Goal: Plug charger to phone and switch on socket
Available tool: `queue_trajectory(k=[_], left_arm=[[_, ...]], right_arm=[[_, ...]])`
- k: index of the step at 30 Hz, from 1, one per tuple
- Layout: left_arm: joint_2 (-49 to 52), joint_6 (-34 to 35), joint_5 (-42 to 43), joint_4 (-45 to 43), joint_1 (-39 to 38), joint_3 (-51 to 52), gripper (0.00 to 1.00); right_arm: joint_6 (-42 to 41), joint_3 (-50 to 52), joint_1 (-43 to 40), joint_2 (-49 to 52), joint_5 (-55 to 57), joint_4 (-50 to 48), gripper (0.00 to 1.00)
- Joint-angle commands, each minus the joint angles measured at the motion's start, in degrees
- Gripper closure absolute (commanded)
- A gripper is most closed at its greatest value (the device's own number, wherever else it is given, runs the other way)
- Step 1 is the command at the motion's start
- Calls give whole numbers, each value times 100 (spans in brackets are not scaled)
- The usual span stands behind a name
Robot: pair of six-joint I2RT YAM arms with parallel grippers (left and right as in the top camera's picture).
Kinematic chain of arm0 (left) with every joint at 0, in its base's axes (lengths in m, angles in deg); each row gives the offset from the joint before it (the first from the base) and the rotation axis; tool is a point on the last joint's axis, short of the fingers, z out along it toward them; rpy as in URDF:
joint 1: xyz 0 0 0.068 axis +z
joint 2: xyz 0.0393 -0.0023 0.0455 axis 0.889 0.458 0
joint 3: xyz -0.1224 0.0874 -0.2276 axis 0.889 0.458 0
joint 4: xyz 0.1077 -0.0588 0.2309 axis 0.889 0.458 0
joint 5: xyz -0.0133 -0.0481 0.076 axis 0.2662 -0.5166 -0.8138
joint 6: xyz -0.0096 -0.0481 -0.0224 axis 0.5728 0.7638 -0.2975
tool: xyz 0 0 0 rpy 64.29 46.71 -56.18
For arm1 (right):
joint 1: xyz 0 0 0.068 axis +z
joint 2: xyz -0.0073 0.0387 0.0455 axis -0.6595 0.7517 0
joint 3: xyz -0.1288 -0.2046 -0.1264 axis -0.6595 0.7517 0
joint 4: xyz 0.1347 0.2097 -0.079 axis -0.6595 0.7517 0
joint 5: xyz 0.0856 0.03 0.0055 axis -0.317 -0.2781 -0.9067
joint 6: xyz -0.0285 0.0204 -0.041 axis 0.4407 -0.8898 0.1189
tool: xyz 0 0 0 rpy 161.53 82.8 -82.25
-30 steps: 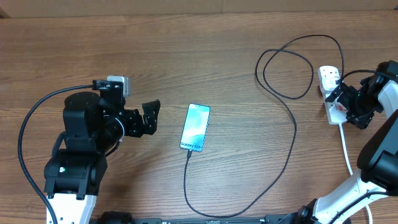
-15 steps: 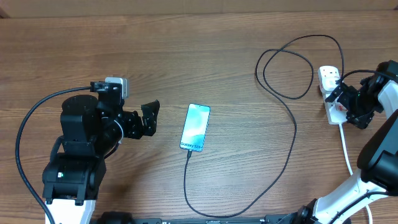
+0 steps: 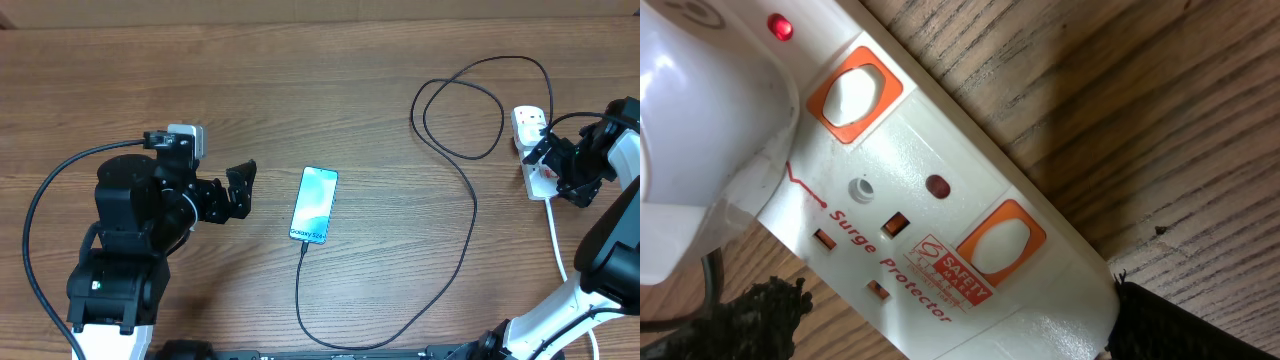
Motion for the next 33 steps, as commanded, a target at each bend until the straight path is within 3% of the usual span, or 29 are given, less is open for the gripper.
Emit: queue_trajectory(k=[1,10,14,18,28,33], left_arm=[[-153,13,-17,20,-17,55,0],[-341,13,-94,562,-17,59,0],[-352,13,-1189,551,-17,146,0],[-431,13,-1572,549,-17,433,1],[-855,11,-1591,669,-15,1587,0],[-1060,9,-1469,-153,-17,2098,1]], right_arm=[[52,-87,72,-267,-398,-114,0],[52,-87,72,-267,-398,-114,0],[52,-87,72,-267,-398,-114,0],[52,-87,72,-267,-398,-114,0],[52,-87,72,-267,-398,-114,0],[52,-87,72,-267,-398,-114,0]])
